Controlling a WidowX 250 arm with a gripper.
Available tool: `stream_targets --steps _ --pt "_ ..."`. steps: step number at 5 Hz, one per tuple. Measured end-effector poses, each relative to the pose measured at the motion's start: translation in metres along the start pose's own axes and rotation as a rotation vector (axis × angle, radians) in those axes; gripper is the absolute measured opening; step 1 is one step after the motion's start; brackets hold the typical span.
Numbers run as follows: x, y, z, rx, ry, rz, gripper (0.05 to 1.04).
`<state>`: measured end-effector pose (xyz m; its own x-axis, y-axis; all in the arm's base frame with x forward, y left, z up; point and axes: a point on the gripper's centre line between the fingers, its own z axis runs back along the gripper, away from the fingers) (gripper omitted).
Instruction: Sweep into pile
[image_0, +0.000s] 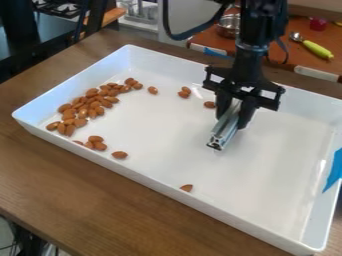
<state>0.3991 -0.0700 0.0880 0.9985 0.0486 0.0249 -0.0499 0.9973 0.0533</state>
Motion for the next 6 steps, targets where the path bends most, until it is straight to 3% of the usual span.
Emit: stream_targets --steps 3,6 --pt "0.016 0.038 -0.01 0.018 -0.041 0.07 0.381" --pt "0.017 0.079 -0.016 -0.003 -0.025 0.124 0.381"
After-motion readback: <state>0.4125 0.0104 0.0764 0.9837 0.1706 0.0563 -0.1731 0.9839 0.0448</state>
